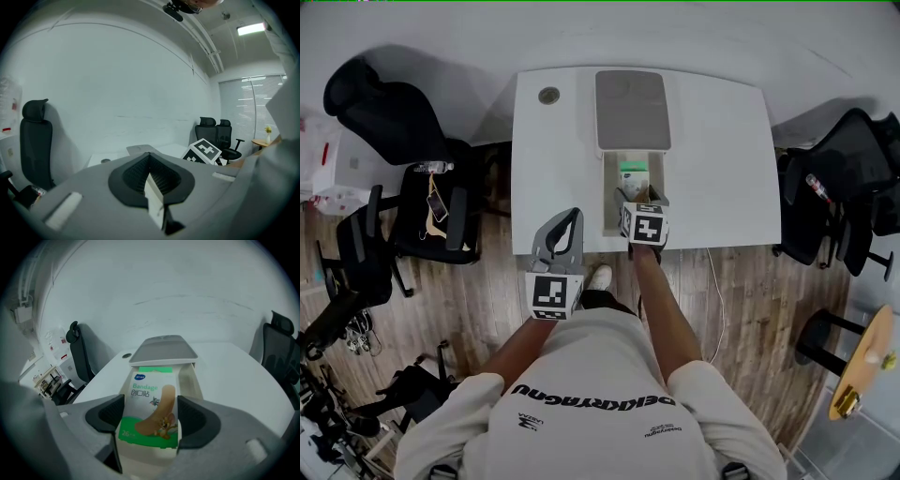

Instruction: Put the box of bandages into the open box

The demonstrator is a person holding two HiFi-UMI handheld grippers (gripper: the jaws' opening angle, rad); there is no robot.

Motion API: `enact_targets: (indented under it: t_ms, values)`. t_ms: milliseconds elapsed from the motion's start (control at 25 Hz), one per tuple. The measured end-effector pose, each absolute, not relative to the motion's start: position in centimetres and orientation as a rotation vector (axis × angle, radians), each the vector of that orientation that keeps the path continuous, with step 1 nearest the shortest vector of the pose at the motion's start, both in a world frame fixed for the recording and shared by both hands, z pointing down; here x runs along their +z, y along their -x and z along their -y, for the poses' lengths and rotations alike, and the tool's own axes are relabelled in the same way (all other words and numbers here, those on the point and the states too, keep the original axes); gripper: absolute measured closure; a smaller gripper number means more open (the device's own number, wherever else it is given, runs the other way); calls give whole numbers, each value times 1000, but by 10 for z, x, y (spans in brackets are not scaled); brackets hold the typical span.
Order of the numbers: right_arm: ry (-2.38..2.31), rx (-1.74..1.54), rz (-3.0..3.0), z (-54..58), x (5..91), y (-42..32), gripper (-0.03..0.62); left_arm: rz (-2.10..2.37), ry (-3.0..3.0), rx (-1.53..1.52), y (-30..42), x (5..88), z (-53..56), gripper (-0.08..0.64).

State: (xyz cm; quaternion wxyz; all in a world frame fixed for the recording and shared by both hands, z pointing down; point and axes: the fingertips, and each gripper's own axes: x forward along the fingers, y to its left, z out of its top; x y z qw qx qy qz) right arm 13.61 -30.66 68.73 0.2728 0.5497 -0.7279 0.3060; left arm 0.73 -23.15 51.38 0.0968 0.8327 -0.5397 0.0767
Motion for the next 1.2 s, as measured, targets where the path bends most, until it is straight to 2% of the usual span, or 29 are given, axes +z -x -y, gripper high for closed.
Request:
enact_targets:
  t_ms: [1200]
  values:
    - [-1421,906,1797,319,730,-145,244,1616,-2460,247,-3,518,241,560]
